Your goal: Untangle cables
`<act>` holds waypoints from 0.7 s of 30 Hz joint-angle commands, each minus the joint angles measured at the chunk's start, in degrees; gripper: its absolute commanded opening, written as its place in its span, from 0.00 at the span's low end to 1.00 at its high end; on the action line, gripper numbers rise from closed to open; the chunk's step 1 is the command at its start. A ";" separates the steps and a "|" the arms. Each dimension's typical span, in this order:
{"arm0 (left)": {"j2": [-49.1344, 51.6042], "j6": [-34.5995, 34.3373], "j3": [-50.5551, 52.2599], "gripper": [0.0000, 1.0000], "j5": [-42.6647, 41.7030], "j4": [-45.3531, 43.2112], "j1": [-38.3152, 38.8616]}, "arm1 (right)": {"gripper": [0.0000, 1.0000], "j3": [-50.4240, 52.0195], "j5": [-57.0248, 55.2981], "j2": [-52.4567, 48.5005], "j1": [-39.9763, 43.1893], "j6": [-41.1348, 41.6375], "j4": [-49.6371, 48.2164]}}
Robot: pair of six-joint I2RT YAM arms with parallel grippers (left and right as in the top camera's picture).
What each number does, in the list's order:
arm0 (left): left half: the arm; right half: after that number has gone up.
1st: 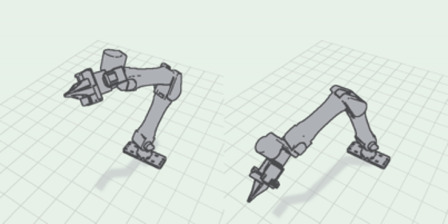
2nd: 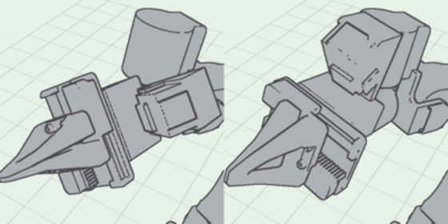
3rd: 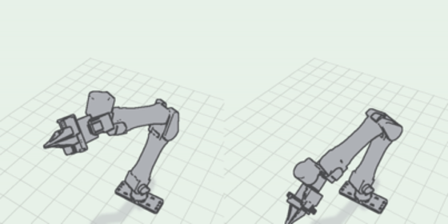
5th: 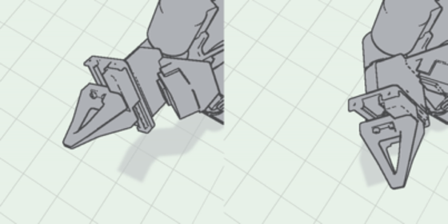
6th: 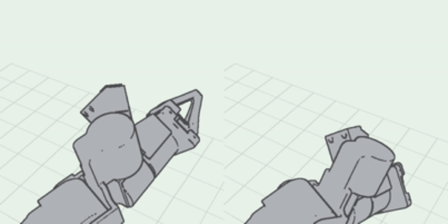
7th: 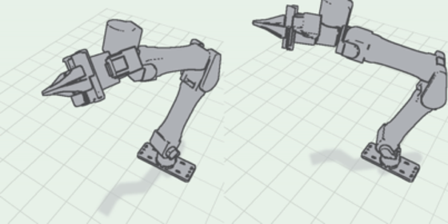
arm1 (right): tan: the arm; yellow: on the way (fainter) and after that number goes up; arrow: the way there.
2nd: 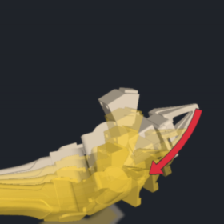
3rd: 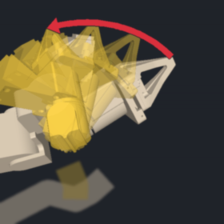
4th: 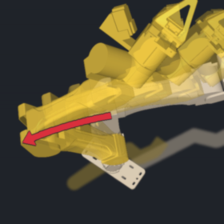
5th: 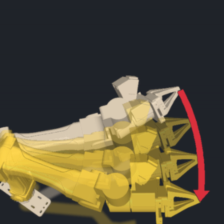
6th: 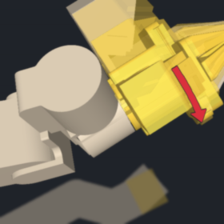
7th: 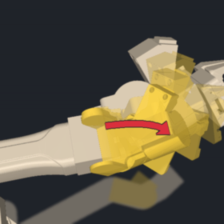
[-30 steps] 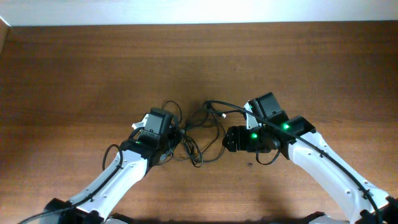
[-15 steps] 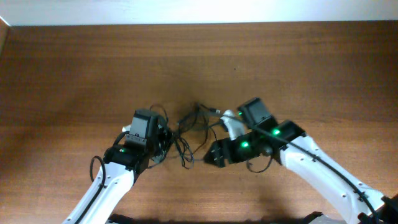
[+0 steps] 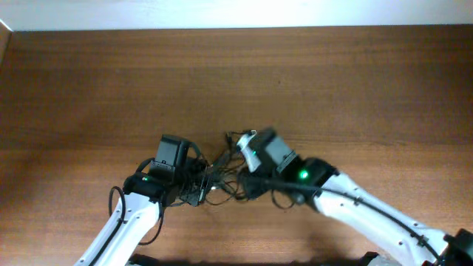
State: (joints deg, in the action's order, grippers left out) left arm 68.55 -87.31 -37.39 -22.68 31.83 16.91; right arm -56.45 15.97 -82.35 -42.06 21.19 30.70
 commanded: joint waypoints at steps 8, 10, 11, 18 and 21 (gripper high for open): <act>-3.43 28.26 -0.22 0.00 -40.96 -51.74 -13.03 | 0.04 -2.34 -7.67 0.22 17.81 0.31 10.32; -3.43 25.07 -0.22 0.00 -40.92 -57.51 -16.76 | 0.04 -2.34 -7.65 0.22 17.81 0.31 11.65; -3.43 23.80 -0.22 0.00 -40.54 -57.92 -19.67 | 0.04 -2.34 -7.69 0.22 17.84 0.31 12.31; -3.26 25.90 -0.22 0.27 -25.03 -24.37 -23.15 | 0.04 -2.34 15.23 0.24 17.73 -2.97 7.06; -3.26 29.16 -0.22 0.48 -17.31 -14.21 -17.05 | 0.07 -2.34 17.64 0.22 17.73 -2.95 5.05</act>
State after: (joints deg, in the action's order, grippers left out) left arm 65.89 -62.00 -37.39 -47.29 16.95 -3.62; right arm -58.59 30.46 -82.67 -24.27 19.22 36.32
